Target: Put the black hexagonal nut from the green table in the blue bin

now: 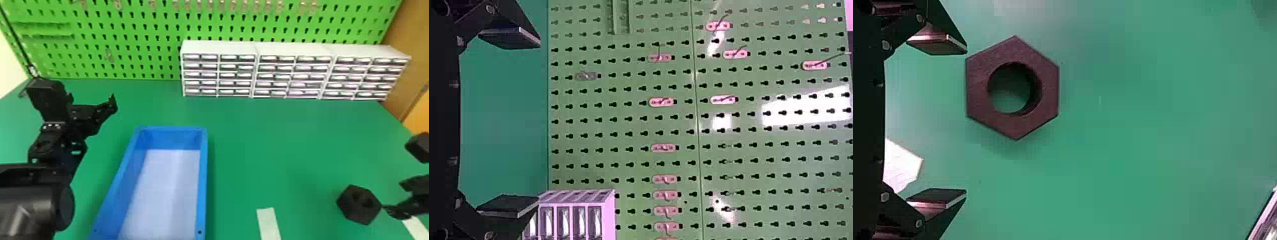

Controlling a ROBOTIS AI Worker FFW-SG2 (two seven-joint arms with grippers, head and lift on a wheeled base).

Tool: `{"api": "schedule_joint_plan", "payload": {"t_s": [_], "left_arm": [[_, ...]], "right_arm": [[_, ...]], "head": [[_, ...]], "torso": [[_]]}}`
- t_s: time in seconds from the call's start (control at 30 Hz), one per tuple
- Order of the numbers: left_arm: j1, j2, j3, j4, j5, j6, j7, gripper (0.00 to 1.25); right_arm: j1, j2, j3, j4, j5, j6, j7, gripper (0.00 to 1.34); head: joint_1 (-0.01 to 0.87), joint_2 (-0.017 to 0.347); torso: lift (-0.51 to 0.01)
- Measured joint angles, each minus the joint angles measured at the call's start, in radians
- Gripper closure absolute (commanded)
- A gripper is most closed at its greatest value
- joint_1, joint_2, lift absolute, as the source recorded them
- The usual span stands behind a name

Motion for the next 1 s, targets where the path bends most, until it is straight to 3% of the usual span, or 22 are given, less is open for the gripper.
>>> {"api": "schedule_joint_plan", "payload": {"t_s": [0.3, 1.0], "left_arm": [[0.001, 0.0, -0.001, 0.0, -0.001, 0.0, 0.0, 0.17], [0.001, 0.0, -0.004, 0.0, -0.002, 0.0, 0.001, 0.17]], "right_arm": [[-0.049, 0.024, 0.09, -0.021, 0.061, 0.001, 0.027, 0.26], [-0.051, 0.079, 0.189, -0.061, 0.217, 0.017, 0.087, 0.27]], "head": [[0.683, 0.028], [0.683, 0.028]], "torso": [[-0.096], [-0.096]]}}
